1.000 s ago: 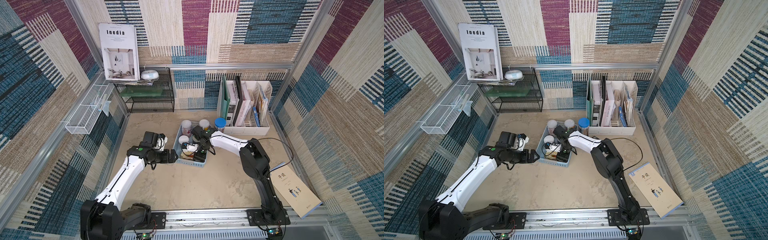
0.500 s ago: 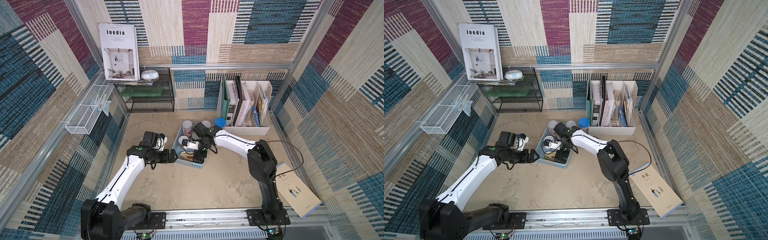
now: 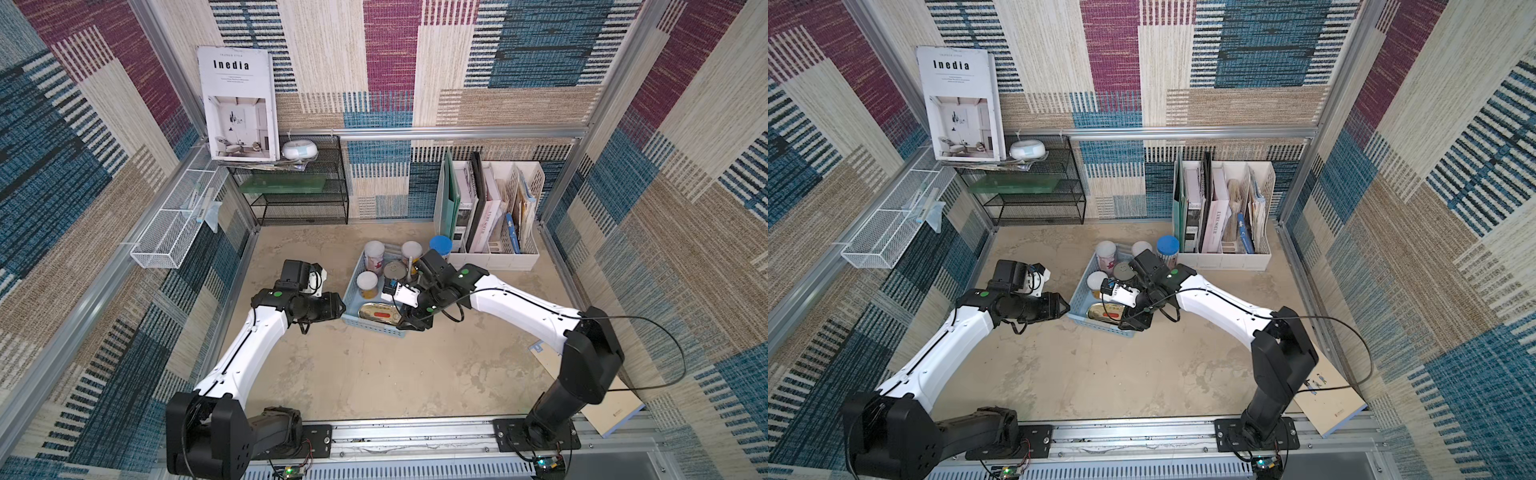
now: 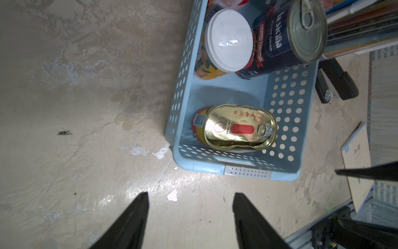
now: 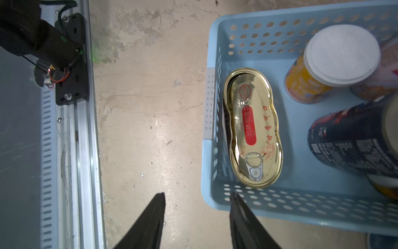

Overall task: Put the canned food in the basket
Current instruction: Place the canned food in the basket, then adjust the basket at the center of the board.

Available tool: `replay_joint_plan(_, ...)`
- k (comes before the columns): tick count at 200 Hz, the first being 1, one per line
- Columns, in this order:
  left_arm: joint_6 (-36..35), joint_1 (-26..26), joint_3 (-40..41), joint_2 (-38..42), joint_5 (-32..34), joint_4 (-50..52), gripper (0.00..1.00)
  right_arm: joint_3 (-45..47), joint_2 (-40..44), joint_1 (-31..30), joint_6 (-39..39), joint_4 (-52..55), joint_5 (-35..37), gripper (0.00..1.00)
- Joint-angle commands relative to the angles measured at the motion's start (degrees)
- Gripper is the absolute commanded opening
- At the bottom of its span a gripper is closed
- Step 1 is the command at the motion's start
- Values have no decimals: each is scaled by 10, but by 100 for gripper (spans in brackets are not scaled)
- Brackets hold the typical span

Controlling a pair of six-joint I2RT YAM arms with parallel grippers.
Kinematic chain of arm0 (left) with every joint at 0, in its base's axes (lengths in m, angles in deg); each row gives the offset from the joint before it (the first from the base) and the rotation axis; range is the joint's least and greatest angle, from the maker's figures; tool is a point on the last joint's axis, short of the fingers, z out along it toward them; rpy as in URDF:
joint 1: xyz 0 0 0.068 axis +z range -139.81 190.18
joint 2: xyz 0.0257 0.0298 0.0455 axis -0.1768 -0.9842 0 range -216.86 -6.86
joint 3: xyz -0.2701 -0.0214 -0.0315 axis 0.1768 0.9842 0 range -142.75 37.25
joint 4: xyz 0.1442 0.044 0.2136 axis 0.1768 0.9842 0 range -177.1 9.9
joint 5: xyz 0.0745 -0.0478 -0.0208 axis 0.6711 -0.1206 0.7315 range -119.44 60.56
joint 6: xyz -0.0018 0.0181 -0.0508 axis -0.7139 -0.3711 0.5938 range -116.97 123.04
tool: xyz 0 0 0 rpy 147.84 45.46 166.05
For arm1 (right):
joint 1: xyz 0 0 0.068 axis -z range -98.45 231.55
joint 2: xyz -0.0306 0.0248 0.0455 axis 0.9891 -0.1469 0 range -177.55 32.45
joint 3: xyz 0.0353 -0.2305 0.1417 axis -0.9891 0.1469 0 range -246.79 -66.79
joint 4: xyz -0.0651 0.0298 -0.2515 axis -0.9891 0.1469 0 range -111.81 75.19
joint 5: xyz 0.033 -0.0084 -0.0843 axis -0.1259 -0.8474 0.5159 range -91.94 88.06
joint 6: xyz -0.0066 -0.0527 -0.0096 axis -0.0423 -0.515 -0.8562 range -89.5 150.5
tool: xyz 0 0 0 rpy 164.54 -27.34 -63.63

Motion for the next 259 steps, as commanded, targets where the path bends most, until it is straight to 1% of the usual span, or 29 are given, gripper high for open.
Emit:
replay_joint_plan(1, 39, 4, -3, -17, 10, -47, 36, 69, 55, -1, 116, -103, 5, 35)
replay_joint_plan(10, 51, 4, -6, -40, 10, -58, 29, 100, 71, -1, 144, -126, 21, 30)
replay_joint_plan(16, 55, 4, -7, -58, 16, -65, 23, 114, 77, 0, 157, -133, 33, 23)
replay_joint_plan(19, 57, 4, -7, -66, 21, -67, 21, 119, 79, 0, 163, -135, 37, 21)
replay_joint_plan(30, 66, 4, 0, -89, 35, -87, 12, 132, 84, 2, 179, -136, 60, 20)
replay_joint_plan(41, 79, 4, 12, -101, 39, -110, 7, 142, 89, 6, 192, -138, 71, 19)
replay_joint_plan(52, 86, 0, 19, -112, 39, -125, 4, 154, 100, 14, 201, -144, 80, 19)
replay_joint_plan(64, 86, -9, 22, -121, 44, -126, 3, 164, 115, 26, 206, -152, 89, 19)
replay_joint_plan(77, 87, -22, 32, -122, 43, -135, 3, 174, 132, 38, 212, -160, 106, 21)
replay_joint_plan(88, 88, -35, 38, -120, 43, -140, 4, 185, 148, 47, 217, -171, 123, 27)
replay_joint_plan(101, 88, -46, 45, -125, 43, -143, 5, 199, 162, 58, 233, -183, 150, 27)
replay_joint_plan(128, 92, -56, 69, -121, 42, -156, 5, 208, 176, 78, 229, -184, 148, 33)
replay_joint_plan(148, 98, -69, 78, -116, 37, -165, 6, 221, 179, 85, 227, -189, 155, 33)
replay_joint_plan(168, 104, -99, 87, -115, 30, -188, 7, 231, 180, 90, 224, -193, 153, 34)
replay_joint_plan(182, 105, -117, 86, -121, 36, -197, 8, 239, 181, 95, 223, -199, 152, 35)
replay_joint_plan(205, 104, -126, 86, -134, 30, -200, 8, 241, 183, 100, 224, -197, 149, 35)
replay_joint_plan(238, 105, -135, 115, -113, 25, -214, 11, 261, 197, 106, 220, -203, 159, 35)
replay_joint_plan(259, 105, -134, 119, -101, 53, -185, 15, 264, 201, 107, 220, -208, 153, 36)
